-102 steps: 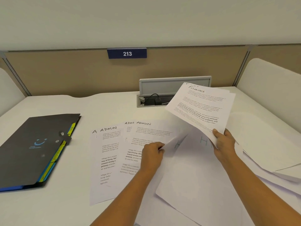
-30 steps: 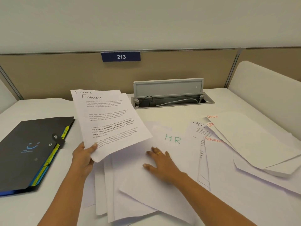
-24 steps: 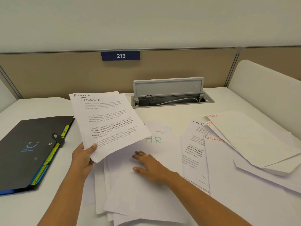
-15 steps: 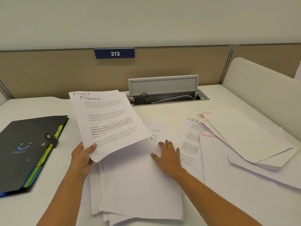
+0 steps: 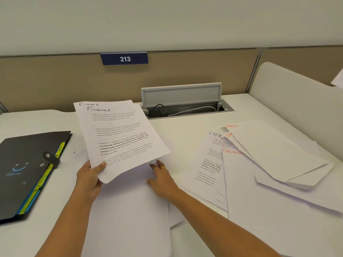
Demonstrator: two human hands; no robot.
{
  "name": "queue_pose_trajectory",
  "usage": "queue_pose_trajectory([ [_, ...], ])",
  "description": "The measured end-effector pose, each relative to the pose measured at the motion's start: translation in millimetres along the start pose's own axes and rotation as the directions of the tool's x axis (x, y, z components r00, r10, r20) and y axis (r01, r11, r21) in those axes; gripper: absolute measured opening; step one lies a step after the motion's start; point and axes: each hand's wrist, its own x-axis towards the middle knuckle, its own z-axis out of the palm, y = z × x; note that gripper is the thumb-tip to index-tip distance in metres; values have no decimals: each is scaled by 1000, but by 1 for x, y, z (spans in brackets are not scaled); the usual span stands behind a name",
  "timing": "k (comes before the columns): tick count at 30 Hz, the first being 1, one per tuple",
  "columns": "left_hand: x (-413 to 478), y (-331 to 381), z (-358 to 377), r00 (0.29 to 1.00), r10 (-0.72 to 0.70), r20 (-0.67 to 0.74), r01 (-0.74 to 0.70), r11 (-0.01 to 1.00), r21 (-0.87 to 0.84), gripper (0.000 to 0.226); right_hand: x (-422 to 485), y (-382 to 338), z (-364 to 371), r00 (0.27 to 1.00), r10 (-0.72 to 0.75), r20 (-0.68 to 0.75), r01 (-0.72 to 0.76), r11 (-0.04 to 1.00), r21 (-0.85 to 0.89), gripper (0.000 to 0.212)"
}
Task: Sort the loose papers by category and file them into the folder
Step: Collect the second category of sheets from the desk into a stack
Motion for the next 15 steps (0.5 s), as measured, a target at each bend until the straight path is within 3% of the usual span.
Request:
queue_pose_trajectory([
  [4, 2, 3, -11, 999, 0, -33, 0, 1000, 5, 44, -1, 15, -14, 985, 7, -171, -11, 1000, -25, 48],
  [9, 5, 3, -20, 998, -5, -59, 5, 1000, -1, 44, 1, 28, -25, 979, -30, -204, -2, 988, -153, 38],
  [12, 4, 0, -15, 999, -10, -38, 10, 1000, 6, 44, 2, 36, -38, 924, 51, -379, -188, 924, -332, 49],
  [15, 3, -4, -8, 1000, -16, -15, 16, 1000, 13, 44, 0, 47, -52, 892, 268, -365, -390, 863, -319, 68],
])
